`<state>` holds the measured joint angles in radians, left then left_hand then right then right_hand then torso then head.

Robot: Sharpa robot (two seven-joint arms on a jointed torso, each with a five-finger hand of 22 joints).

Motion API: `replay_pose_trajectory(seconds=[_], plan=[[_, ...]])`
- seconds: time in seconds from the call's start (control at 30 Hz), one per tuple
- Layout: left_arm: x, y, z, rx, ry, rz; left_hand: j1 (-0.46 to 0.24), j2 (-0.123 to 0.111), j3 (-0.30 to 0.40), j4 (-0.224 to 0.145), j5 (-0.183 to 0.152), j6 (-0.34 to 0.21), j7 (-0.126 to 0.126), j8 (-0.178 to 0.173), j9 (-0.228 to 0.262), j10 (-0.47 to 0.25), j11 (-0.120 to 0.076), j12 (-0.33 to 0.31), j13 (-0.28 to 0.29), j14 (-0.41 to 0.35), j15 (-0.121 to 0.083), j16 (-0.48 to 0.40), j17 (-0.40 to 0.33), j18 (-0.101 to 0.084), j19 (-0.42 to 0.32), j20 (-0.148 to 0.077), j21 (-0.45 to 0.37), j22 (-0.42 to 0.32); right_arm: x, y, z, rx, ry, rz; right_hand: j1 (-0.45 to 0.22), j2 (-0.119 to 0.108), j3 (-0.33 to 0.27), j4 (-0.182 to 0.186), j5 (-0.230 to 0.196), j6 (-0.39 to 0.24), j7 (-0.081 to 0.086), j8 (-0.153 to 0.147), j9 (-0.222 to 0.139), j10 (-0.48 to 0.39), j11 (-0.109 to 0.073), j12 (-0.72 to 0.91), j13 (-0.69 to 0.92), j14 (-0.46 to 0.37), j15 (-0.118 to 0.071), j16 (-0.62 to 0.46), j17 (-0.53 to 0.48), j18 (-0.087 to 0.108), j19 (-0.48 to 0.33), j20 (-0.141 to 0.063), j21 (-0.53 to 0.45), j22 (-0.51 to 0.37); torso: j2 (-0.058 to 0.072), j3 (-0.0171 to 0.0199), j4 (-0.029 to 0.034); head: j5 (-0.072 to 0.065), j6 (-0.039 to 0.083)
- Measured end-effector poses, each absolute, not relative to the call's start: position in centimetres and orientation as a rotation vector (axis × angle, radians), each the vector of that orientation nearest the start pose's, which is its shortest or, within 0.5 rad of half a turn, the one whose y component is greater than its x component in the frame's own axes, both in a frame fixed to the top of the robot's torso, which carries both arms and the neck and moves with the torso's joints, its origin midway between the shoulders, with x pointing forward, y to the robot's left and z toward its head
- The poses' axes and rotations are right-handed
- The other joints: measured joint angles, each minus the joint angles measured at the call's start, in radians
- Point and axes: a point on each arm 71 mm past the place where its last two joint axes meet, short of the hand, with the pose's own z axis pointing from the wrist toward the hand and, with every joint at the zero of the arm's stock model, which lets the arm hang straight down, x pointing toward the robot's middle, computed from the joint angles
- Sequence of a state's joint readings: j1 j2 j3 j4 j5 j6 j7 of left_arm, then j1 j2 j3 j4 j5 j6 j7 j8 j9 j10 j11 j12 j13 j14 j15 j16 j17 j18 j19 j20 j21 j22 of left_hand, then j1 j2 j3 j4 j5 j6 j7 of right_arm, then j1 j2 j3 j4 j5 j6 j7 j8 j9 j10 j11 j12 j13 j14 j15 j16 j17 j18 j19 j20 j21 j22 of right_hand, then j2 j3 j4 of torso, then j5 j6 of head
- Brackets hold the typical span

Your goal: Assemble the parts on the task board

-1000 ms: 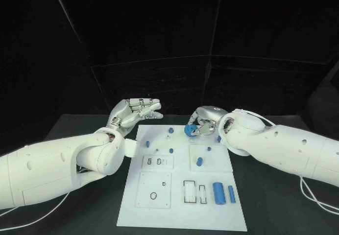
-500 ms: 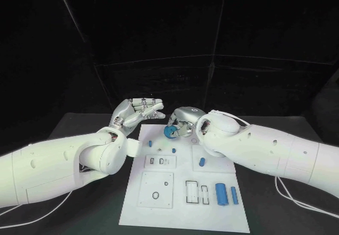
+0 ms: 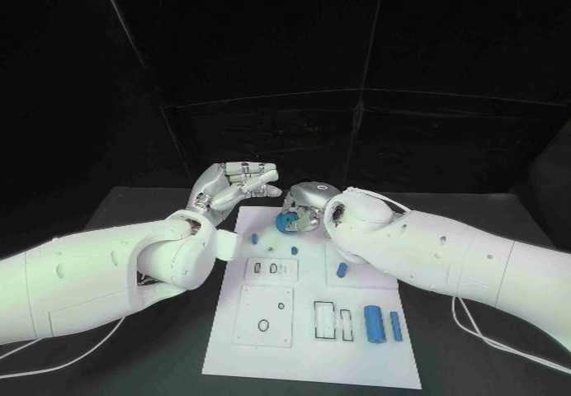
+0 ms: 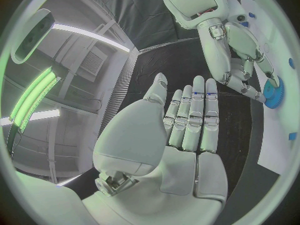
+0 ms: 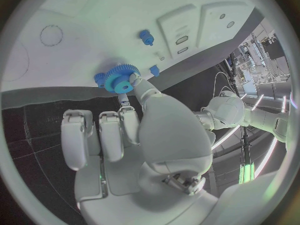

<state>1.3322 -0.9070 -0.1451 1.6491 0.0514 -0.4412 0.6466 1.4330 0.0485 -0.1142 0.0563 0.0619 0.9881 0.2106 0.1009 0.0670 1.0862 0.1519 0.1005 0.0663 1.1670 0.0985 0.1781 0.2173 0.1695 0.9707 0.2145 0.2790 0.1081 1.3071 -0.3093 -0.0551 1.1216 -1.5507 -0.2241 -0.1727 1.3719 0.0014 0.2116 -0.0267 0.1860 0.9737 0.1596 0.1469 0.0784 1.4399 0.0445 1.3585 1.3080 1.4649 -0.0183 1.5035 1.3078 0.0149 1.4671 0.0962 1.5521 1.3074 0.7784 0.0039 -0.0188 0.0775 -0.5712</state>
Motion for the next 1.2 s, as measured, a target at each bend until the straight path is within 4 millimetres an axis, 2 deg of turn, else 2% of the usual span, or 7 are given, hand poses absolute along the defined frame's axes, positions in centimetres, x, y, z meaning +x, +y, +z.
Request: replay_pose_trajectory(seconds=[0.23,0.57,0.63,0.77,1.0,1.1,1.2], plan=[[47.4,21.4,-13.1,-0.946,1.167,-1.597,0.0,0.0,0.0,0.0,0.0,0.0,0.0,0.0,0.0,0.0,0.0,0.0,0.0,0.0,0.0,0.0,0.0,0.0,0.0,0.0,0.0,0.0,54.4,-2.6,-15.3,-0.374,1.617,0.616,-0.01,-0.01,0.007,0.0,-0.015,0.001,0.0,-0.004,0.0,-0.011,0.004,-0.011,0.0,0.0,0.0,0.0,0.0,0.0,0.0,0.0,0.0,0.0,0.0,0.0009,-0.0008,0.0,-0.002],[47.4,21.3,-13.0,-0.945,1.167,-1.598,0.0,0.0,0.0,0.0,0.0,0.0,0.0,0.0,0.0,0.0,0.0,0.0,0.0,0.0,0.0,0.0,0.0,0.0,0.0,0.0,0.0,0.0,54.5,-2.7,-15.9,-0.384,1.638,0.603,-0.047,-0.041,0.005,0.003,-0.044,0.038,-0.009,-0.046,-0.009,-0.033,0.018,-0.05,0.0,0.0,0.0,0.0,0.0,0.0,0.0,0.0,0.0,0.0,-0.001,0.0009,-0.0019,0.0,-0.002],[47.5,21.3,-13.0,-0.945,1.167,-1.598,0.0,0.0,0.0,0.0,0.0,0.0,0.0,0.0,0.0,0.0,0.0,0.0,0.0,0.0,0.0,0.0,0.0,0.0,0.0,0.0,0.0,0.0,54.5,-2.8,-16.1,-0.385,1.645,0.599,-0.054,-0.041,0.001,0.008,-0.062,0.025,-0.008,-0.052,-0.008,-0.034,0.02,-0.051,0.0,0.002,0.002,0.0,0.0,0.0,0.0,0.0,0.0,0.0,-0.001,0.0009,-0.0019,0.0,-0.002],[47.5,21.3,-13.0,-0.945,1.167,-1.598,0.0,0.0,0.0,0.0,0.0,0.0,0.0,0.0,0.0,0.0,0.0,0.0,0.0,0.0,0.0,0.0,0.0,0.0,0.0,0.0,0.0,0.0,54.5,-2.8,-16.1,-0.388,1.652,0.595,-0.064,-0.04,0.0,0.014,-0.068,0.017,-0.004,-0.058,-0.008,-0.038,0.023,-0.058,0.0,0.0,0.008,0.0,0.0,0.0,0.0,0.0,0.0,0.0,-0.001,0.0007,-0.0019,0.001,-0.003],[47.5,21.4,-13.0,-0.945,1.167,-1.597,0.0,0.0,0.0,0.0,0.0,0.0,0.0,0.0,0.0,0.0,0.0,0.0,0.0,0.0,0.0,-0.005,0.0,0.0,0.0,0.0,0.0,0.0,54.5,-2.9,-16.1,-0.391,1.658,0.592,-0.083,-0.054,-0.017,0.024,-0.088,-0.011,0.001,-0.075,-0.009,-0.05,0.028,-0.076,-0.003,0.002,0.01,0.0,0.0,0.0,0.0,0.007,0.0,0.0,-0.001,0.0005,-0.0018,0.002,-0.003],[47.5,21.4,-13.1,-0.945,1.167,-1.597,0.0,0.0,0.0,0.0,0.0,0.0,0.0,0.0,0.0,0.0,0.0,0.0,0.0,0.0,0.0,-0.005,0.0,0.0,0.0,0.0,0.0,0.0,54.5,-3.0,-16.2,-0.391,1.66,0.59,-0.087,-0.058,-0.031,0.032,-0.114,-0.047,0.008,-0.084,-0.013,-0.065,0.036,-0.091,-0.014,-0.001,0.018,0.0,0.0,0.0,-0.003,0.012,0.0,0.0,-0.001,0.0006,-0.0018,0.001,-0.002],[47.5,21.4,-13.1,-0.945,1.166,-1.596,0.0,0.0,0.0,0.0,0.0,0.0,0.0,0.0,0.0,0.0,0.0,0.0,0.0,0.0,0.0,-0.005,0.001,0.0,0.0,0.0,0.0,0.0,54.5,-3.0,-16.2,-0.39,1.66,0.588,-0.097,-0.068,-0.049,0.051,-0.119,-0.075,0.016,-0.084,-0.013,-0.07,0.041,-0.096,-0.023,0.002,0.02,0.0,0.0,0.0,-0.002,0.017,0.0,0.0,-0.001,0.0006,-0.0018,0.0,-0.001]])
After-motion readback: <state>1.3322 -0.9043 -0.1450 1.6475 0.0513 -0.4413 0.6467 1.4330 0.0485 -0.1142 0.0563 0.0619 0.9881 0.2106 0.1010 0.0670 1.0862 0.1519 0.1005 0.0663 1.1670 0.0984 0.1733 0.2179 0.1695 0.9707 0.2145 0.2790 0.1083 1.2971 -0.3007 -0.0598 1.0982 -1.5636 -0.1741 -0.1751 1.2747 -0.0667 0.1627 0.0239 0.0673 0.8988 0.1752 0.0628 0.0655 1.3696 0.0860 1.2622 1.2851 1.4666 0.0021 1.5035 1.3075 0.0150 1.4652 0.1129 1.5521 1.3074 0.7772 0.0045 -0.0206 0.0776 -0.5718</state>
